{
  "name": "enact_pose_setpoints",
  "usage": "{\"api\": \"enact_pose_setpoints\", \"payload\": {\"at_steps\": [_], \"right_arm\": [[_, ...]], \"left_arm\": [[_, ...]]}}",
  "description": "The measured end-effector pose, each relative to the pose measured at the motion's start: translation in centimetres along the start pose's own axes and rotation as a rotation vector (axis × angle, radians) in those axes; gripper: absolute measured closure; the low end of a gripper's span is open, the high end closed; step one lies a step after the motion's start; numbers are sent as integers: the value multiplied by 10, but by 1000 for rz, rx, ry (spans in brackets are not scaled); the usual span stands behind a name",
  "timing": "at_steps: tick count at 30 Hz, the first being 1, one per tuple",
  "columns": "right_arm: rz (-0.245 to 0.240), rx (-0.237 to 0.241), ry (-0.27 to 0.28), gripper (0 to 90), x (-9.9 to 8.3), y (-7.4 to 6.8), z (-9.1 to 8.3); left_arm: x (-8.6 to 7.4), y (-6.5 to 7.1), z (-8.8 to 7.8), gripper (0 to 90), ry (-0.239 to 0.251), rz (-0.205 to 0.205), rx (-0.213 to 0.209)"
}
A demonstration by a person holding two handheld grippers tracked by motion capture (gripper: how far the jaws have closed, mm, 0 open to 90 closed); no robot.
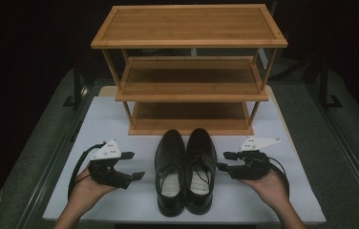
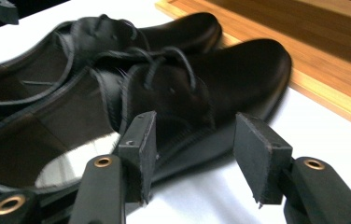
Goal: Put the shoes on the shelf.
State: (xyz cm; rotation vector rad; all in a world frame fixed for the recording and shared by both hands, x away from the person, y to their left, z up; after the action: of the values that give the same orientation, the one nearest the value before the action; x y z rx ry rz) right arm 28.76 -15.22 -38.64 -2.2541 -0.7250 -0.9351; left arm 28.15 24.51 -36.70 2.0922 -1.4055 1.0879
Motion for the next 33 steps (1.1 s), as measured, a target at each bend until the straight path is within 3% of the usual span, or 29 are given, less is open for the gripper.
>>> {"api": "enact_pose_setpoints", "payload": {"at_steps": [8, 15, 22, 29, 33], "right_arm": [[-27, 48, 0, 465, 16, -14, 12], [-45, 64, -6, 461, 25, -20, 23], [-40, 66, -13, 455, 25, -19, 31], [-33, 60, -28, 451, 19, -17, 35], [-39, 55, -55, 462, 14, -19, 40]], "left_arm": [[28, 1, 20, 224, 19, 42, -46], [45, -5, 38, 228, 29, 60, -55], [44, -6, 56, 229, -20, 76, -45], [37, -3, 63, 235, -36, 68, -53], [35, 2, 65, 292, -37, 87, -65]]}}
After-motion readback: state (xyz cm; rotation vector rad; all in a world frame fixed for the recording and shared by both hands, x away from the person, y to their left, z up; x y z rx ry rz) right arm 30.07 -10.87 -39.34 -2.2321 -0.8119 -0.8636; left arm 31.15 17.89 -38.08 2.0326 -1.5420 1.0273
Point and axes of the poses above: each handheld gripper's, and its own axes: z roughly forward along the jaws, x roughly out of its top, y roughly to its right, the point moved 1 cm from there along z, roughly forward along the jaws, and after that the axes turned 10 degrees about z, right-handed, at the moved point
